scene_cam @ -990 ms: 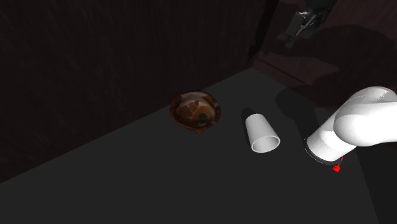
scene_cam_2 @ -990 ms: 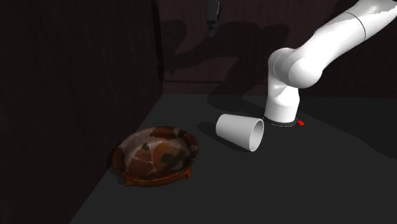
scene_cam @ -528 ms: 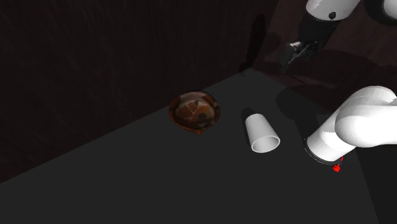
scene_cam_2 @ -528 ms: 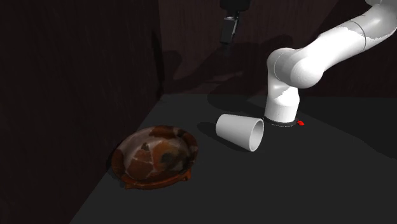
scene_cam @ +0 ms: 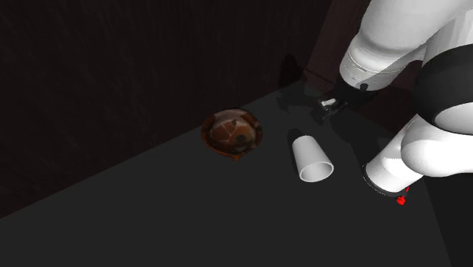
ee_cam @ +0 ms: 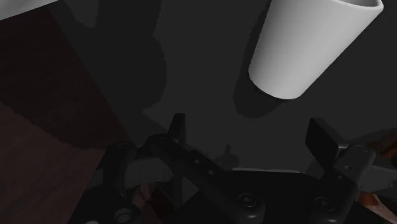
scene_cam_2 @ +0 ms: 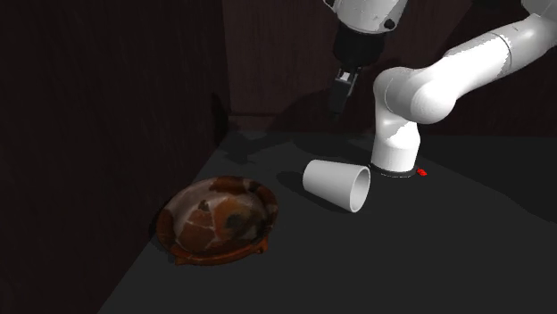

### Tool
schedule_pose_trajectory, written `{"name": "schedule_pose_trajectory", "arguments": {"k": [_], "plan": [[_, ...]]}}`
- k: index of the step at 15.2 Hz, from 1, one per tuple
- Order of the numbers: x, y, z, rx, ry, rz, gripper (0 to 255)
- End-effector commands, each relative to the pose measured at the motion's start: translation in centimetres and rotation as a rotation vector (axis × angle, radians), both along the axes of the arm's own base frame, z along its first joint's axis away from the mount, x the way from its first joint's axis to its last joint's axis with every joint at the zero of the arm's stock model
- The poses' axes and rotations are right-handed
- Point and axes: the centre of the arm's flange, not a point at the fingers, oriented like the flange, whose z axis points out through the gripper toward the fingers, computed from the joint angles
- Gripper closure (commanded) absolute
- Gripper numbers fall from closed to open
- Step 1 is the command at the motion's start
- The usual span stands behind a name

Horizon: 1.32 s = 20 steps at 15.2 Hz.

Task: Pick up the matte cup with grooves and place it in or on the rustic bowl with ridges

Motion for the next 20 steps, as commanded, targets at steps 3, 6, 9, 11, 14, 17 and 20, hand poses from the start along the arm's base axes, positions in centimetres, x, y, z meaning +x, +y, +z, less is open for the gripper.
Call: {"name": "schedule_pose_trajectory", "arguments": {"k": [3, 6, 9, 11, 14, 17, 20], "plan": [[-1.8, 4.4, -3.8, -0.056, -0.04, -0.061, 0], [-2.7, 7.7, -7.0, -0.099, -0.068, -0.104, 0], [-3.4, 10.8, -10.4, -0.141, -0.097, -0.147, 0], [-3.8, 12.8, -12.7, -0.17, -0.116, -0.175, 0], [-4.0, 14.9, -15.3, -0.199, -0.136, -0.205, 0], [-3.8, 14.0, -16.5, -0.199, -0.136, -0.205, 0], [-3.6, 13.0, -17.8, -0.199, -0.136, -0.205, 0]]}}
